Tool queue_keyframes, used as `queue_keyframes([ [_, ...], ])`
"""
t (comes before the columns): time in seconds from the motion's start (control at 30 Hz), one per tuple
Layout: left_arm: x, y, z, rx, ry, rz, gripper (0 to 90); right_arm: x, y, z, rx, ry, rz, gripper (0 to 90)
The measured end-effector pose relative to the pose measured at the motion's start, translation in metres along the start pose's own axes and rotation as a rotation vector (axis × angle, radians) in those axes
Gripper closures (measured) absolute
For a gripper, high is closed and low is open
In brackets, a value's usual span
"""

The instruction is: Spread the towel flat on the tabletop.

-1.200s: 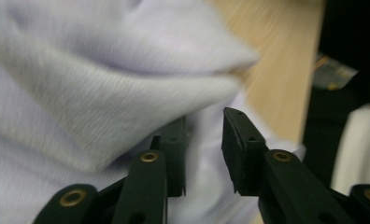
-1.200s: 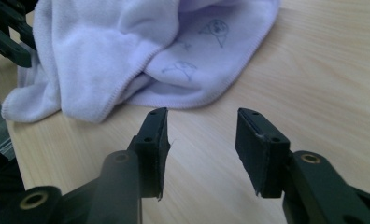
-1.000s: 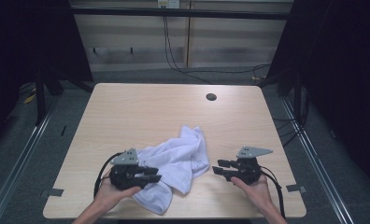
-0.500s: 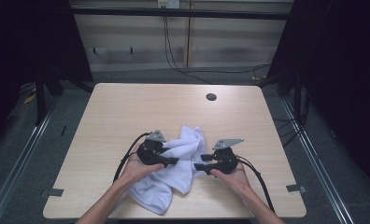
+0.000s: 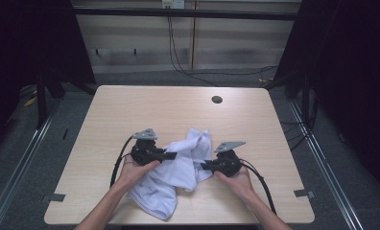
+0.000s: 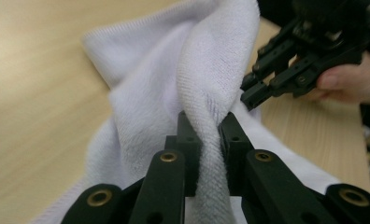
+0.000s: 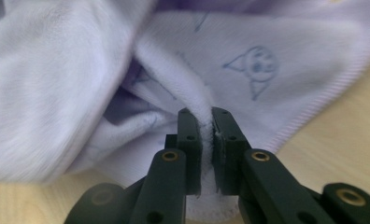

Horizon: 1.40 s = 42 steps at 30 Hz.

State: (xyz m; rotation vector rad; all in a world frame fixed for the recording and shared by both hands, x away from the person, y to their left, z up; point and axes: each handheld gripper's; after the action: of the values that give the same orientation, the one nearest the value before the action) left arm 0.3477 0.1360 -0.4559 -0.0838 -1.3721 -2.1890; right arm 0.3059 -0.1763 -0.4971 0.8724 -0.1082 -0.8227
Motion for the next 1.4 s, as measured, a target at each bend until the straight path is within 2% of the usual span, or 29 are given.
queue_keyframes([
  [0.07,0.000,0.002,0.012,0.055,0.024,0.019,82.5,0.008,0.001,0.010,0.035,-0.009,-0.039,83.8],
  [0.13,0.001,0.003,0.022,0.081,0.044,0.012,82.8,0.018,0.003,0.024,0.052,-0.046,-0.055,84.0],
  [0.23,0.000,0.005,0.036,0.131,0.061,0.030,83.1,0.033,0.002,0.046,0.099,-0.076,-0.096,84.2],
  [0.37,-0.001,0.013,0.050,0.187,0.057,0.047,83.1,0.039,0.008,0.072,0.160,-0.071,-0.130,84.2],
  [0.5,0.002,0.031,0.061,0.238,0.079,0.031,83.2,0.033,0.033,0.098,0.219,-0.089,-0.099,84.4],
  [0.53,0.002,0.041,0.070,0.276,0.082,0.025,83.1,0.032,0.039,0.103,0.234,-0.095,-0.090,84.4],
  [0.57,0.002,0.047,0.076,0.294,0.093,0.021,83.2,0.030,0.051,0.115,0.262,-0.100,-0.083,84.5],
  [0.73,0.005,0.068,0.098,0.328,0.120,-0.019,83.2,0.031,0.074,0.143,0.352,-0.097,-0.075,84.7],
  [0.8,0.008,0.078,0.104,0.338,0.138,-0.041,83.2,0.028,0.087,0.152,0.381,-0.101,-0.054,84.8],
  [0.93,0.006,0.097,0.114,0.353,0.174,-0.058,83.2,0.028,0.112,0.163,0.415,-0.101,-0.037,84.9],
  [1.03,0.001,0.111,0.118,0.360,0.196,-0.055,83.2,0.031,0.130,0.167,0.434,-0.103,-0.034,85.0],
  [1.17,-0.007,0.129,0.119,0.379,0.223,-0.055,83.1,0.040,0.158,0.169,0.451,-0.117,-0.042,85.2],
  [1.23,-0.010,0.139,0.118,0.372,0.240,-0.060,83.2,0.047,0.171,0.169,0.458,-0.132,-0.041,85.3],
  [1.33,-0.004,0.152,0.118,0.382,0.241,-0.079,83.1,0.052,0.190,0.171,0.452,-0.183,-0.039,85.4],
  [1.4,0.005,0.150,0.118,0.396,0.217,-0.102,83.1,0.048,0.195,0.178,0.492,-0.194,-0.032,85.6],
])
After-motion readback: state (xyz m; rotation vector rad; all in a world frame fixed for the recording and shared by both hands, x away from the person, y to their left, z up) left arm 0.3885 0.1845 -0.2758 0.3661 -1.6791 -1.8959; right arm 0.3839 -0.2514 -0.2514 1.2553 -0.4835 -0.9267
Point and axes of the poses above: each handheld gripper's, and its own axes: z roughly backward along the jaws, y roughly out of its top, x roughly to its right, and after that the axes turned 1 degree about -x, right-handed
